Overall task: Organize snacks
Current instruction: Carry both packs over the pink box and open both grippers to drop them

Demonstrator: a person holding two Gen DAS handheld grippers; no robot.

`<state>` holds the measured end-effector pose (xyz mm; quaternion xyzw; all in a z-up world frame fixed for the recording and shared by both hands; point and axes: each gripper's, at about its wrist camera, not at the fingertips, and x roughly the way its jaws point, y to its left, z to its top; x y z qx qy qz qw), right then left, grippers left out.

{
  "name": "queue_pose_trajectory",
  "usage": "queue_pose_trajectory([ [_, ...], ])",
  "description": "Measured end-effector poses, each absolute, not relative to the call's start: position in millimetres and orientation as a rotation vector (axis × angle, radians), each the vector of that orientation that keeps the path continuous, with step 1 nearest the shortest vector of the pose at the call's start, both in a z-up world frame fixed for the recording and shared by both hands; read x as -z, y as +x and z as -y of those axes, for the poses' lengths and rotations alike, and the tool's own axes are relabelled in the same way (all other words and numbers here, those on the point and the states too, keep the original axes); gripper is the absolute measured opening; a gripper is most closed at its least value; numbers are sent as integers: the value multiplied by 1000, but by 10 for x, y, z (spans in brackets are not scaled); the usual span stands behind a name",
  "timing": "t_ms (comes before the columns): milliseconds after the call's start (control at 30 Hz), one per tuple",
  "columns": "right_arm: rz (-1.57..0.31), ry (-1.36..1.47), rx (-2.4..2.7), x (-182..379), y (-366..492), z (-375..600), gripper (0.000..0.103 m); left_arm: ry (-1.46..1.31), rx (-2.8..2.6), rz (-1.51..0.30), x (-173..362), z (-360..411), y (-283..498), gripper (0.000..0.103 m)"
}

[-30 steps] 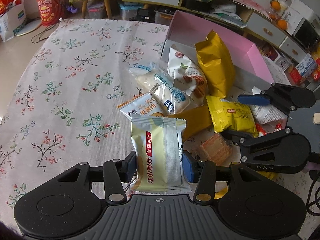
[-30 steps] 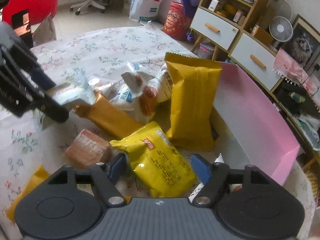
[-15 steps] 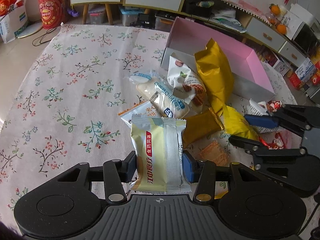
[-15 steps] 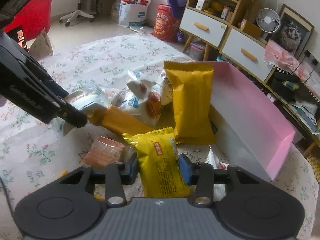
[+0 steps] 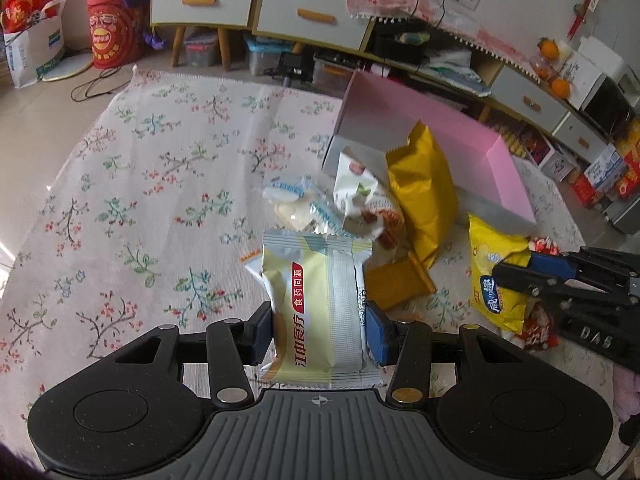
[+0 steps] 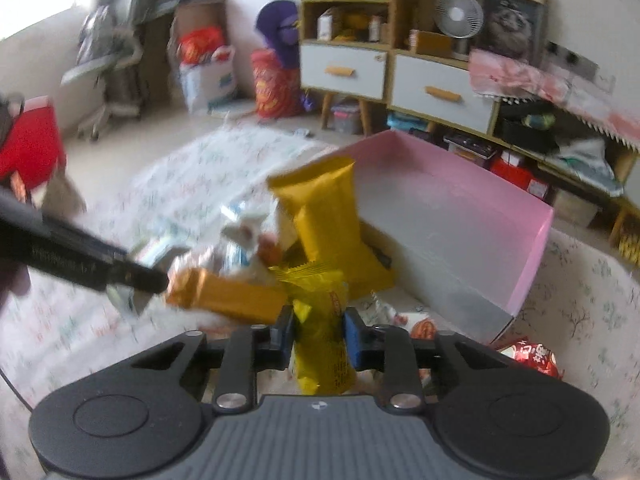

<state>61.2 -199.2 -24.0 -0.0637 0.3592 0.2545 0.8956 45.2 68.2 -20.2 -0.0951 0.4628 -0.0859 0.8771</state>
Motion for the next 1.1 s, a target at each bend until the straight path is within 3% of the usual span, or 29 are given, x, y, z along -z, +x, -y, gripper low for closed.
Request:
queue_pose_trajectory([
  [433, -664, 189, -437, 57, 844, 2388, 6, -254, 149, -899, -27, -735, 619, 45],
  [733, -613, 324, -363, 52, 1078, 2627, 6, -267, 200, -845, -260, -569, 1324, 45],
  [1100, -626, 566, -287, 372, 1322, 3075, 6, -187, 291, -805, 67, -150, 2132, 45],
])
